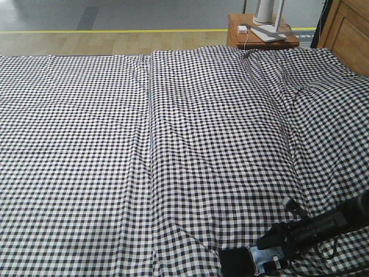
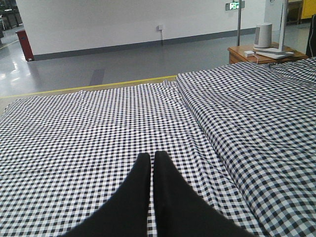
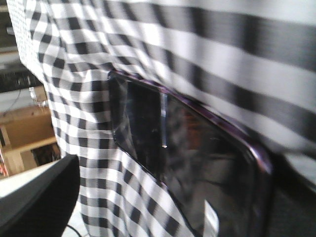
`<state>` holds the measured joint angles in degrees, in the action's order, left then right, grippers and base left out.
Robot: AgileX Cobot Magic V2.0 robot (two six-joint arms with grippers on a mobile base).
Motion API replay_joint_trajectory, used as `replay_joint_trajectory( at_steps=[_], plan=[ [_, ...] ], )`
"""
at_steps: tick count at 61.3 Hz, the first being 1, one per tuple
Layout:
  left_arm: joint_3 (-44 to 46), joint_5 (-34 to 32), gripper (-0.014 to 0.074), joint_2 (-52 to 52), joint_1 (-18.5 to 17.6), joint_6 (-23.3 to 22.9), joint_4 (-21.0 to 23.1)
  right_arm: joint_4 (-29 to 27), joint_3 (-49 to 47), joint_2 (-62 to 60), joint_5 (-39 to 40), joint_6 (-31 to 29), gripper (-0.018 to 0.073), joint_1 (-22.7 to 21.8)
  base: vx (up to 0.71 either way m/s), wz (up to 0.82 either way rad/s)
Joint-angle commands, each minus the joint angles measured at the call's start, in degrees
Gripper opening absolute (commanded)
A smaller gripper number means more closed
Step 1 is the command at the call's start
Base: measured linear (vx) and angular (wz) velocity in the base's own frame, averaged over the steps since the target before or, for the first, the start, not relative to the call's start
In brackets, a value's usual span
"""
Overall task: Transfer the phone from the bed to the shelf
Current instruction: 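Close the right gripper on the black phone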
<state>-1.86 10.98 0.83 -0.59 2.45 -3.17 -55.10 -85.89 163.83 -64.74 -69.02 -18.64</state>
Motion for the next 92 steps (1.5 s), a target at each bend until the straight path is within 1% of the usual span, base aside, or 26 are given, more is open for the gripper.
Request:
replay_joint_trajectory(
  at_steps=[1, 11, 15, 20, 25, 29, 37, 41, 55, 68, 76, 80, 92],
  plan=[
    [1.5, -4.2, 0.0001, 0.6, -0.1, -0.2, 0.3, -2.0, -0.5, -2.8, -6.2, -1.2, 0.0592, 1.6, 0.0, 0.0],
    [1.5, -4.2, 0.0001, 0.6, -0.1, -0.2, 0.3, -2.0, -0.5, -2.8, -6.2, -1.2, 0.0582, 1.5, 0.0, 0.0],
    [1.5, -4.2, 0.0001, 0.6, -0.1, -0.2, 0.3, -1.6, -0.5, -2.8, -6.3, -1.2, 0.0558, 1.4, 0.0, 0.0],
    [1.5, -4.2, 0.0001, 0.6, -0.1, -0.2, 0.3, -1.3, -0.5, -2.8, -7.0, -1.2, 0.0497, 1.4, 0.0, 0.0],
    [1.5, -4.2, 0.0001, 0.6, -0.1, -0.2, 0.3, -1.3, -0.5, -2.8, -7.5, -1.2, 0.0402, 1.4, 0.0, 0.0],
    [1.5, -4.2, 0.0001, 0.6, -0.1, -0.2, 0.3, -1.2, -0.5, -2.8, -7.7, -1.2, 0.0309, 1.4, 0.0, 0.0],
    [1.5, -4.2, 0.0001, 0.6, -0.1, -0.2, 0.3, -0.9, -0.5, -2.8, -7.7, -1.5, 0.007, 1.4, 0.0, 0.0],
    [1.5, -4.2, 0.0001, 0.6, -0.1, -0.2, 0.3, -0.9, -0.5, -2.8, -7.7, -1.6, -0.0015, 1.4, 0.0, 0.0],
    [1.5, -4.2, 0.0001, 0.6, -0.1, -0.2, 0.3, -1.0, -0.5, -3.2, -9.2, -3.1, -0.0009, 1.4, 0.0, 0.0],
    [1.5, -4.2, 0.0001, 0.6, -0.1, -0.2, 0.3, -1.3, 0.1, -6.4, -9.2, -2.4, -0.0008, 1.4, 0.0, 0.0],
    [1.5, -4.2, 0.0001, 0.6, -0.1, -0.2, 0.3, -2.0, 3.3, -10.9, -9.2, -3.1, -0.0006, 1.4, 0.0, 0.0],
    [1.5, -4.2, 0.0001, 0.6, -0.1, -0.2, 0.3, -2.1, 5.8, -14.2, -9.2, -4.0, -0.0005, 1.4, 0.0, 0.0],
    [1.5, -4.2, 0.0001, 0.6, -0.1, -0.2, 0.3, -2.3, 11.5, -25.3, -9.2, -4.2, -0.0002, 1.6, 0.0, 0.0]
  ],
)
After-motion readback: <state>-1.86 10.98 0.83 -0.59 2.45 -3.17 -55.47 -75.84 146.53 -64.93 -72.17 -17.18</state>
